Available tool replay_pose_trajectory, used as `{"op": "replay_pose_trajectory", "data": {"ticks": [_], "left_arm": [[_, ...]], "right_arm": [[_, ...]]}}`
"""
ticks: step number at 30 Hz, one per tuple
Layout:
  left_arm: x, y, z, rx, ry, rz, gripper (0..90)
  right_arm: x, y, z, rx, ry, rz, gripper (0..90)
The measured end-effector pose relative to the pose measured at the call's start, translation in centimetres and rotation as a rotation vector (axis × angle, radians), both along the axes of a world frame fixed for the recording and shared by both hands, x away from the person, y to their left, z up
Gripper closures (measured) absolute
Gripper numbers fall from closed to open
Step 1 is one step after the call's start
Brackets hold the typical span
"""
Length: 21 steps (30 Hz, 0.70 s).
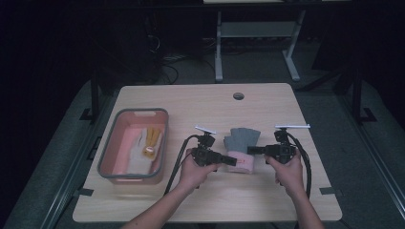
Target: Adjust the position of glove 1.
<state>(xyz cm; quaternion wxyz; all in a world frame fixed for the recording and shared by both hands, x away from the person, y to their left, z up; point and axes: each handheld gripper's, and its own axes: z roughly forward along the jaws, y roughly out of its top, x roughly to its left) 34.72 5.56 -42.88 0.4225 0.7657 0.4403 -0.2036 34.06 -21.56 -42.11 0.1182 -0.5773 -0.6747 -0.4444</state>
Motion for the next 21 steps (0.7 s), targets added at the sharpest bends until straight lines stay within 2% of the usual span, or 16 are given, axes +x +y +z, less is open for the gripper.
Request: {"op": "replay_pose_trajectory", "data": {"ticks": [21], "left_arm": [[0.1, 2.7, 1.6, -0.008, -0.020, 0.019, 64.7]], "right_arm": [[1.1, 2.7, 1.9, -0.008, -0.018, 0.048, 78.0]]}}
